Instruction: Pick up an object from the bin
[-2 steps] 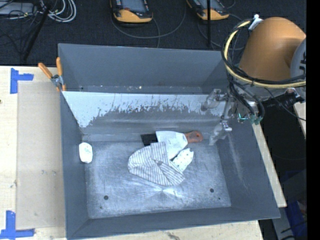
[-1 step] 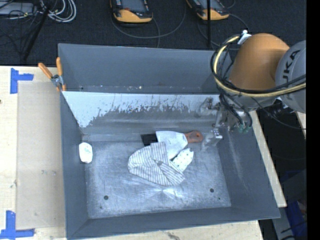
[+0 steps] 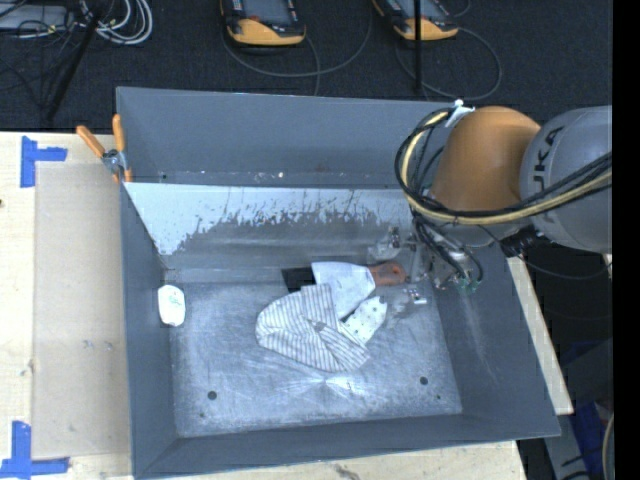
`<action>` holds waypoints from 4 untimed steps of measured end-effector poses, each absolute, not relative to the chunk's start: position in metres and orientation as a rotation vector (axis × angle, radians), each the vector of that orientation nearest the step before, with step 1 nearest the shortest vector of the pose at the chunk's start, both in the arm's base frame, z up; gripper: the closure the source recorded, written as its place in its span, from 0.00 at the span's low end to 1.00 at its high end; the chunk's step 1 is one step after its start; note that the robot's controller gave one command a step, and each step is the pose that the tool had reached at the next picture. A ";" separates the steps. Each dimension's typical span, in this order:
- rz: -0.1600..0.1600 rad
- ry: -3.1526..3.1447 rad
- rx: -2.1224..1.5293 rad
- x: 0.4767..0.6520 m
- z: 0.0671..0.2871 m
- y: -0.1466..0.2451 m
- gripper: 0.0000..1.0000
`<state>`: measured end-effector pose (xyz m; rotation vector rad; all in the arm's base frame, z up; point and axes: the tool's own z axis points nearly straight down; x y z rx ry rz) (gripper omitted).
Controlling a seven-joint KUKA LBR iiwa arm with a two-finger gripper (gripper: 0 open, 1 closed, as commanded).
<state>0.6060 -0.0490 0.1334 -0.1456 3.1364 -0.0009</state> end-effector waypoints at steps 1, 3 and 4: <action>-0.012 3.013 -0.811 0.629 0.086 -0.040 1.00; 0.001 3.014 -0.874 0.615 0.236 -0.007 1.00; 0.002 3.017 -0.873 0.615 0.235 -0.007 1.00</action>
Offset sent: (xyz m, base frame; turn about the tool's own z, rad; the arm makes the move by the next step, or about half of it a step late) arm 0.0000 0.0000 0.0000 0.0000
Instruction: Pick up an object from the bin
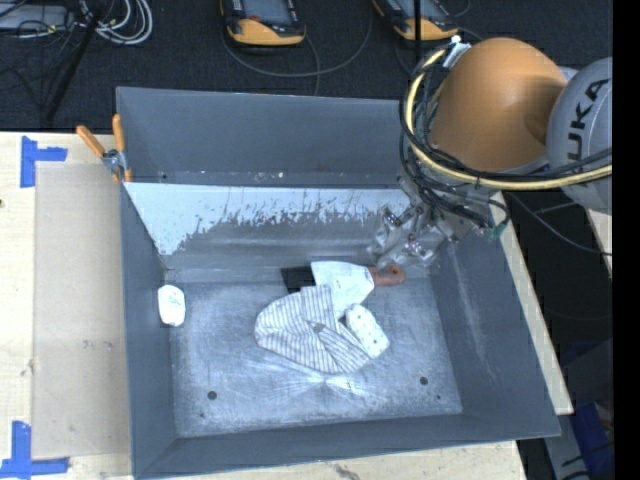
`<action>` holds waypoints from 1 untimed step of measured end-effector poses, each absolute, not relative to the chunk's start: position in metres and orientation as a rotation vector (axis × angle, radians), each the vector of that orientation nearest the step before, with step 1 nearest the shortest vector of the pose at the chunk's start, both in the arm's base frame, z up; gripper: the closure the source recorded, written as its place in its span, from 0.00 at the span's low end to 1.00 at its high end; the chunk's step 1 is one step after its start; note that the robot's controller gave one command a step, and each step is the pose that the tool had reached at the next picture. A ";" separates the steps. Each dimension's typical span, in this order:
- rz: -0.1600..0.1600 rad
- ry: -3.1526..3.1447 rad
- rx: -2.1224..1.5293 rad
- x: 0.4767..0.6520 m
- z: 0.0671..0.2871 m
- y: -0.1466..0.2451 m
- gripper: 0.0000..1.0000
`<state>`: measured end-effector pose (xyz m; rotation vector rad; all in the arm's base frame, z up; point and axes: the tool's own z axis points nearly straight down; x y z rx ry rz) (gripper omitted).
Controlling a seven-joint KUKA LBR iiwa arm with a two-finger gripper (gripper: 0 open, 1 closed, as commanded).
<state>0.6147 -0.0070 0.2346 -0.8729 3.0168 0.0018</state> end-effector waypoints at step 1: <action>0.007 2.969 -1.050 0.588 0.129 -0.007 0.00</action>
Offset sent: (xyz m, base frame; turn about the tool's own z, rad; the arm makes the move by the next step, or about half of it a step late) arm 0.0000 0.0000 0.0000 0.0000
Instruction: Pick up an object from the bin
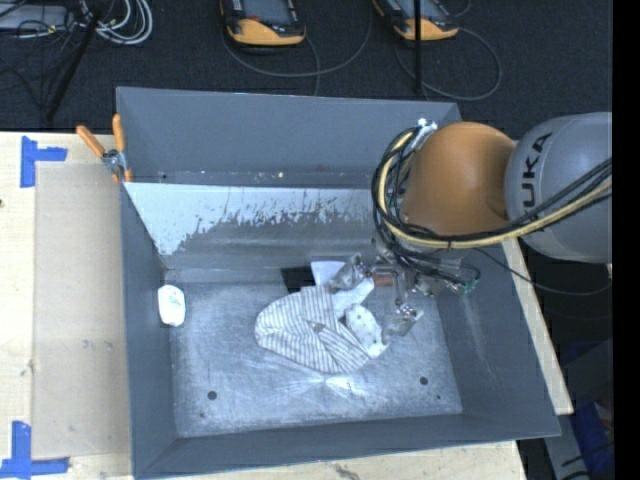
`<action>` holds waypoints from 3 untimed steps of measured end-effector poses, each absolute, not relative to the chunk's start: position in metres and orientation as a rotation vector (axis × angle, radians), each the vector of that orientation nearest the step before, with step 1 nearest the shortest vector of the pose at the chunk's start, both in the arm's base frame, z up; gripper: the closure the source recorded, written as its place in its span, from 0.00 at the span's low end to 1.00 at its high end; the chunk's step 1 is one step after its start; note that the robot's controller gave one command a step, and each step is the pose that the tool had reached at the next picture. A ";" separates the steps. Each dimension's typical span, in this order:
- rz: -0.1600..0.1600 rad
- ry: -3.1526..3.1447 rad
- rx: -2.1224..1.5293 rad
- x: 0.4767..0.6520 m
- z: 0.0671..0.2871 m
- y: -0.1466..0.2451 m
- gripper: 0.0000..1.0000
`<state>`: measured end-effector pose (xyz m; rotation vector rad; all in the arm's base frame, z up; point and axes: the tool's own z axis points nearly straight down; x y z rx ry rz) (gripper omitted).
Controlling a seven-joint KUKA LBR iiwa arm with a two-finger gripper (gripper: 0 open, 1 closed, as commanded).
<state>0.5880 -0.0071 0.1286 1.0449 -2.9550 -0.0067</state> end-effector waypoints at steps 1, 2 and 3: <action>-0.003 -2.962 1.046 0.590 0.132 -0.007 0.00; 0.008 -2.975 1.020 0.557 0.078 0.027 1.00; 0.008 -2.975 1.021 0.557 0.078 0.027 1.00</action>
Offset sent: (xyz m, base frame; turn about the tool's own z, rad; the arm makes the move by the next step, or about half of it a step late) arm -0.0359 0.0352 -0.0586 0.0194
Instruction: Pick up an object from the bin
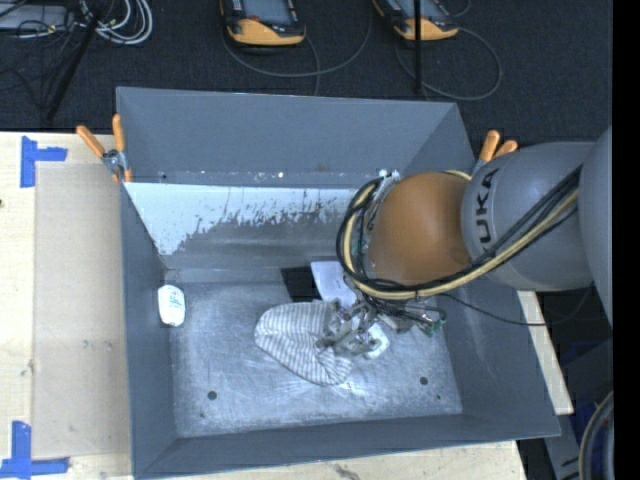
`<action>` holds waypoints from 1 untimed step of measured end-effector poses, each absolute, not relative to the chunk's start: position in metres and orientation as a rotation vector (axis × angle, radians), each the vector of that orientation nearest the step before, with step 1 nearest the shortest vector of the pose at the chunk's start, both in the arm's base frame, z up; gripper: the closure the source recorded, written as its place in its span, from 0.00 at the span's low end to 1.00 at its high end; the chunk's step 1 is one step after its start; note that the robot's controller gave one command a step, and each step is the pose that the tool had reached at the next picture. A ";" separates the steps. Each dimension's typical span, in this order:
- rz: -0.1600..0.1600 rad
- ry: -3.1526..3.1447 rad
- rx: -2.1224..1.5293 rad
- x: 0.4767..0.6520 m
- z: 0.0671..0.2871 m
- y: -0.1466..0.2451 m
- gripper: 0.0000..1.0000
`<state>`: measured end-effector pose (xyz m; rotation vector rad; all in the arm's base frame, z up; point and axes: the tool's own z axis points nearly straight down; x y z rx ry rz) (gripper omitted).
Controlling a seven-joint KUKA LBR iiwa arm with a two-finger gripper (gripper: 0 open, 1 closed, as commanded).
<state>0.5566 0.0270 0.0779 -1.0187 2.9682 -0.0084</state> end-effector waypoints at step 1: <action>-0.003 2.983 -0.957 0.548 0.257 0.029 1.00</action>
Offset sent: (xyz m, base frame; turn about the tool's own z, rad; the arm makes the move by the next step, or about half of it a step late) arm 0.0000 0.0000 0.0000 0.0000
